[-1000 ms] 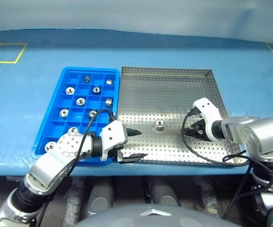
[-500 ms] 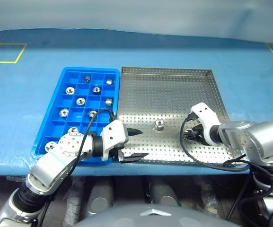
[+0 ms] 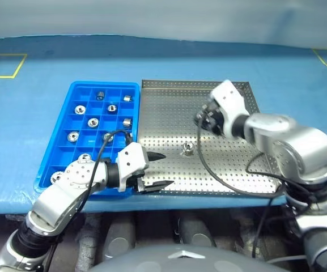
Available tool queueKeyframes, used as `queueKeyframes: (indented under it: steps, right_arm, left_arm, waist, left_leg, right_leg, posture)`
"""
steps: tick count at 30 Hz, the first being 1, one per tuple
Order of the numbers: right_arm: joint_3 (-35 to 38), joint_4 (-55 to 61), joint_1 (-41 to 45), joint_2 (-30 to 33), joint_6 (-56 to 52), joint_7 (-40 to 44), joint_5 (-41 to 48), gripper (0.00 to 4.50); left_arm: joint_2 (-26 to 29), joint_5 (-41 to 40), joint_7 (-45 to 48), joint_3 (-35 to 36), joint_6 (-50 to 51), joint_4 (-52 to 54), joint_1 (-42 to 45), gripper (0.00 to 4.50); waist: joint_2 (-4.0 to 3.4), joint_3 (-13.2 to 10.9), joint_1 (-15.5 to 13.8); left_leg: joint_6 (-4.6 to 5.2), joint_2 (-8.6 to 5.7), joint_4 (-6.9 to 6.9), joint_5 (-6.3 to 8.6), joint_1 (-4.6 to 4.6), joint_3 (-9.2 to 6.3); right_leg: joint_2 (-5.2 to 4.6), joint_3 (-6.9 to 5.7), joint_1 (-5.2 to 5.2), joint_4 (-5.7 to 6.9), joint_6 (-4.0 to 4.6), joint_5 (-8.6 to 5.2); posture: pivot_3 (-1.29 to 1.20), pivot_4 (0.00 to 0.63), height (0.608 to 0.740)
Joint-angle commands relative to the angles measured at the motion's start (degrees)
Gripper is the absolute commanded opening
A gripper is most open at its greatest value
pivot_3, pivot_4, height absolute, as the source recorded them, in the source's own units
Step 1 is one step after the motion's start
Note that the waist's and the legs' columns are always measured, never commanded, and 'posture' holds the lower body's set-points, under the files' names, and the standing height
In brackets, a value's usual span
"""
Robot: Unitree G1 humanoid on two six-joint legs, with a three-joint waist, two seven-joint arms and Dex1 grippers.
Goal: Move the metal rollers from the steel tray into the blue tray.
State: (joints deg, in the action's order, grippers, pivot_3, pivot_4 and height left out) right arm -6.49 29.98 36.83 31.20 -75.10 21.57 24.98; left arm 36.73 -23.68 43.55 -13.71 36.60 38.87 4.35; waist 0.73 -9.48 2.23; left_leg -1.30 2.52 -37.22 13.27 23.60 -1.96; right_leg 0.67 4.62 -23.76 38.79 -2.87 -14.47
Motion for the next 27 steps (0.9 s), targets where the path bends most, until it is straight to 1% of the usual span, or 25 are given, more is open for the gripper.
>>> queueKeyframes:
  steps: [1, 3, 6, 10, 12, 17, 19, 27]
  right_arm:
    - [-3.55, -4.3, 4.6, -5.06, 3.71, -1.07, -1.63, 1.77]
    - [-6.23, -8.28, 7.93, -9.21, 5.7, -1.14, -2.46, 1.77]
    - [-9.11, -13.16, 11.35, -14.29, 7.6, 0.1, -2.78, 1.77]
    - [-14.0, -17.86, 13.58, -17.02, 9.38, 2.65, -3.72, 1.77]
    - [-16.09, -19.85, 14.03, -18.49, 10.03, 3.81, -4.08, 1.77]
    - [-21.14, -22.99, 13.61, -20.49, 9.47, 6.42, -5.05, 1.77]
    - [-22.49, -22.57, 12.91, -20.85, 8.71, 7.38, -4.7, 1.77]
    - [-25.21, -18.76, 9.24, -20.29, 5.13, 9.38, -3.36, 1.77]
  left_arm:
    - [-0.83, -0.4, -3.96, 6.71, -1.11, 2.04, -0.93, 3.64]
    - [-1.06, -1.08, -5.88, 10.5, -0.11, 2.11, -1.47, 3.64]
    - [0.75, -1.73, -5.19, 13.11, -0.07, 3.95, -3.26, 3.64]
    - [2.28, -3.42, -4.95, 14.98, 0.9, 6.9, -6.24, 3.64]
    - [2.97, -5.72, -4.22, 16.12, 1.64, 8.83, -8.18, 3.64]
    - [6.06, -11.07, -2.34, 18.74, 3.56, 14.24, -13.44, 3.64]
    - [7.21, -11.75, -2.81, 19.43, 4.46, 15.91, -15.33, 3.64]
    - [9.07, -13.47, -4.93, 17.9, 6.57, 18.74, -17.49, 3.64]
  waist:
    - [0.02, 0.0, -0.53]
    - [0.03, -0.02, -1.26]
    - [0.03, -0.03, -1.69]
    - [0.04, -0.03, -2.67]
    - [0.03, -0.03, -3.2]
    - [0.02, -0.04, -3.96]
    - [0.02, -0.04, -4.2]
    - [0.01, -0.05, -4.92]
  left_leg:
    - [0.0, 0.01, 0.02, 0.0, 0.02, -0.04]
    - [0.0, -0.03, 0.04, 0.0, 0.06, -0.05]
    - [-0.01, -0.07, 0.04, 0.0, 0.14, -0.01]
    - [-0.02, -0.1, 0.1, 0.01, 0.14, -0.03]
    - [-0.02, -0.09, 0.11, 0.01, 0.14, -0.05]
    - [-0.04, -0.03, 0.11, 0.0, 0.08, -0.07]
    - [-0.04, 0.0, 0.11, 0.0, 0.06, -0.08]
    - [-0.07, 0.02, 0.11, -0.02, 0.03, -0.17]
  right_leg:
    - [0.0, -0.04, 0.0, 0.0, 0.02, -0.01]
    - [-0.06, -0.07, -0.01, -0.01, 0.11, 0.03]
    - [-0.11, -0.05, -0.09, -0.02, 0.29, 0.14]
    - [-0.18, -0.11, -0.06, -0.07, 0.31, 0.15]
    - [-0.18, -0.15, -0.07, -0.08, 0.33, 0.14]
    - [-0.15, -0.26, -0.06, -0.02, 0.45, 0.07]
    - [-0.16, -0.32, -0.05, -0.01, 0.49, 0.04]
    - [-0.15, -0.45, -0.01, 0.02, 0.5, -0.04]
  posture:
    - [0.11, 0.15, 0.74]
    - [0.13, 0.15, 0.74]
    - [0.17, 0.15, 0.74]
    - [0.2, 0.15, 0.74]
    - [0.21, 0.15, 0.74]
    - [0.24, 0.15, 0.74]
    - [0.26, 0.15, 0.74]
    - [0.26, 0.15, 0.74]
